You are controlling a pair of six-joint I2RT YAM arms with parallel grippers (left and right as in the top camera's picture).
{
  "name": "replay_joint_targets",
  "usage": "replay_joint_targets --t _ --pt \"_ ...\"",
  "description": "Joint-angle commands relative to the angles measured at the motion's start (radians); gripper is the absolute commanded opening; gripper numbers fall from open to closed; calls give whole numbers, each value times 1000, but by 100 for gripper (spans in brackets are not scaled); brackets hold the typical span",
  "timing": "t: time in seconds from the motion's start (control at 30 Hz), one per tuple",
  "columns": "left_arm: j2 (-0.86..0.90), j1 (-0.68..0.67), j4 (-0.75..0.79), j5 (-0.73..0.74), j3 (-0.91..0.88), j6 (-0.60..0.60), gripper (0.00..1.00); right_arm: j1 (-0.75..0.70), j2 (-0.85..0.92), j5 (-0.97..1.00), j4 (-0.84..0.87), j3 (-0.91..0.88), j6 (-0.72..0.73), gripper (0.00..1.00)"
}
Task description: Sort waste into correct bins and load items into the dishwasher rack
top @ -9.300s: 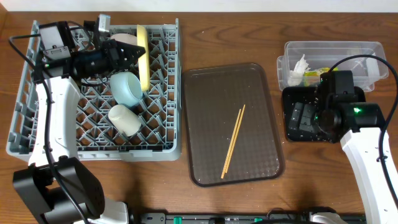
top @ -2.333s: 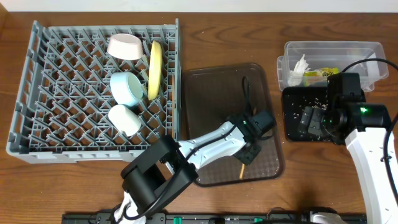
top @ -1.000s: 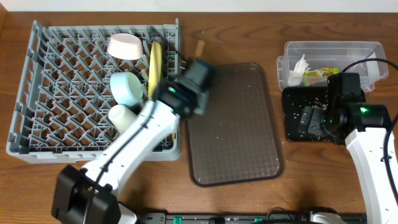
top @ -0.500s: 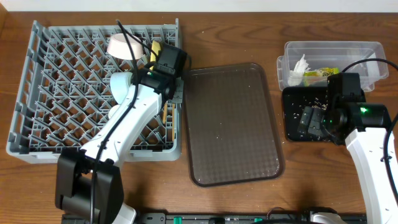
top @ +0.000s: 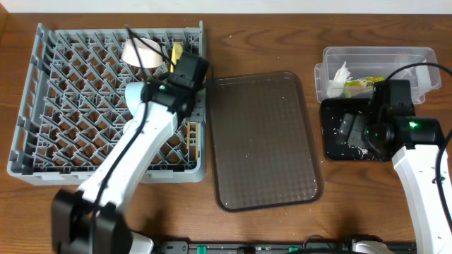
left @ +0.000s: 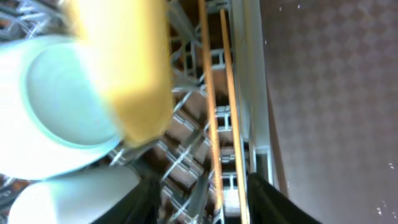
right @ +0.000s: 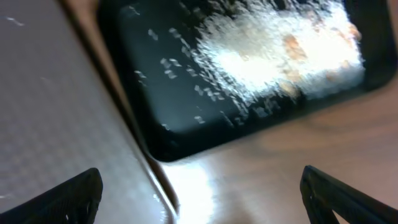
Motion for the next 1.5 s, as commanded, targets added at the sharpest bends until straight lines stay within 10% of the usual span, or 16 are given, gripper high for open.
replay_joint_targets --t 0.0,0.17,0.6,1.17,1.47 --pt "-81 5 -42 -2 5 -24 56 23 -10 -139 67 19 -98 99" --pt "-143 29 -99 26 5 -110 76 92 13 -171 168 19 -226 99" --pt "-179 273 -365 261 0 -64 81 53 69 -175 13 18 -195 99" --pt "-968 244 -85 231 -423 -12 89 50 -607 -130 142 -253 -196 99" --pt "-1104 244 -89 230 -427 -11 90 50 -693 -130 40 -253 -197 99"
